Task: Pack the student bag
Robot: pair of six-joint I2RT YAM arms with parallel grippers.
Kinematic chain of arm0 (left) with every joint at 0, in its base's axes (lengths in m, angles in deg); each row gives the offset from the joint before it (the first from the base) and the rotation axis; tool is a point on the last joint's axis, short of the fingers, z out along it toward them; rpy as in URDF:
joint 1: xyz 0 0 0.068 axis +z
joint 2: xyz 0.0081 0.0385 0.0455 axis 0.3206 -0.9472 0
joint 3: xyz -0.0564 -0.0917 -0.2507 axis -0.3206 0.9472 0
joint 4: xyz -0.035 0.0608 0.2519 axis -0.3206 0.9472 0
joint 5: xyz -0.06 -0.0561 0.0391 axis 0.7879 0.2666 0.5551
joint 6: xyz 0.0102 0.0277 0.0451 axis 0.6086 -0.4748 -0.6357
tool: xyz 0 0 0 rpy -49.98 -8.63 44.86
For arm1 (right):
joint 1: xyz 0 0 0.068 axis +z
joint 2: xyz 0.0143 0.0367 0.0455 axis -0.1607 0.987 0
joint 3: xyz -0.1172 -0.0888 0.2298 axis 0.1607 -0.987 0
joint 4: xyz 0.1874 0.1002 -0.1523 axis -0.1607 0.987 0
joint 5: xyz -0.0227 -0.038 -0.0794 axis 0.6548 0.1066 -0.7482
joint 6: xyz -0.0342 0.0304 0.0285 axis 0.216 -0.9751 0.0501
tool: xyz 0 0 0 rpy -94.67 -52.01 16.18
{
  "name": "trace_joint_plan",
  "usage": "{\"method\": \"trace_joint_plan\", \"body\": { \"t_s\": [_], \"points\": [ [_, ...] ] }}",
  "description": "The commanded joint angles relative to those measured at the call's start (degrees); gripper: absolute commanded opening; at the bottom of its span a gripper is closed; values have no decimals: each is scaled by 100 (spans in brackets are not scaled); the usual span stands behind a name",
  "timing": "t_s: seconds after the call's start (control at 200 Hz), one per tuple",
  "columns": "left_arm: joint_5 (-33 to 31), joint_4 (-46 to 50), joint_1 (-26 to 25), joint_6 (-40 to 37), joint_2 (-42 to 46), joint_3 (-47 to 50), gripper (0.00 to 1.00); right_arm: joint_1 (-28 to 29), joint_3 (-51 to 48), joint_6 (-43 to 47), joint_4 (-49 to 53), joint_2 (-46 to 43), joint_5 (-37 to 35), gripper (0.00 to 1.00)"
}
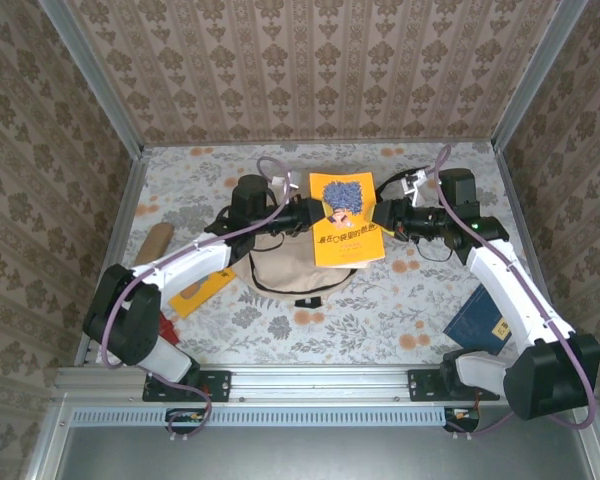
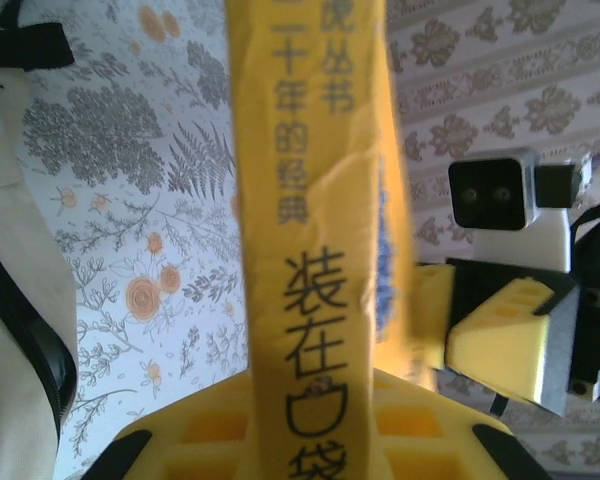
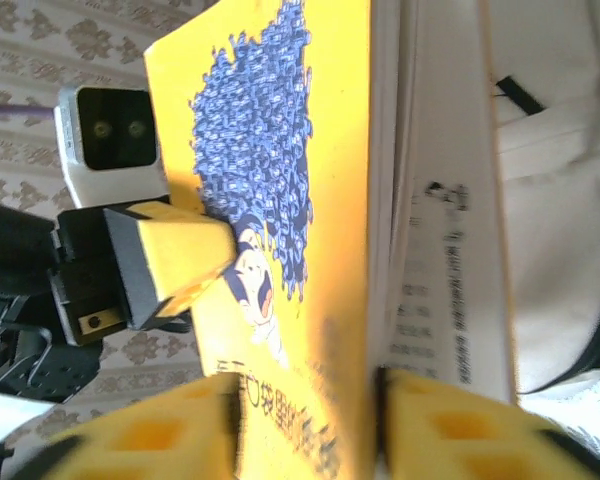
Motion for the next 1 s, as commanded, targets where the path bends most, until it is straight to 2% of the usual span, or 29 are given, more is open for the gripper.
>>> {"method": "trace_joint_plan", "body": {
  "t_s": [0.0,0.045,0.12,0.25,0.435,0.68,0.83,0.995],
  "points": [
    [-200,-307,89,36,361,-10,6,5,19,-67,11,-363,-607,68],
    [-296,-295,135,80,412,10,5,5,-154,-258,-132,-513,-749,77],
    [-831,-262,214,126,540,46,5,22,-606,-816,-758,-754,-762,89],
    [-1529,-60,286,125,764,6,5,309,-1528,-2035,-2298,-1269,-985,96],
    [-2189,-558,272,776,893,82,5,1119,-2102,-3499,-3975,-1176,-1705,98],
    [-2733,-1053,243,1605,821,81,5,1844,-2037,-4762,-5755,-296,-2460,99],
    [-2841,-1349,235,2044,728,60,6,2051,-1805,-5312,-6369,263,-2771,96],
    [-2915,-1415,191,2186,698,44,6,2071,-1639,-5477,-6536,467,-3241,89]
  ]
}}
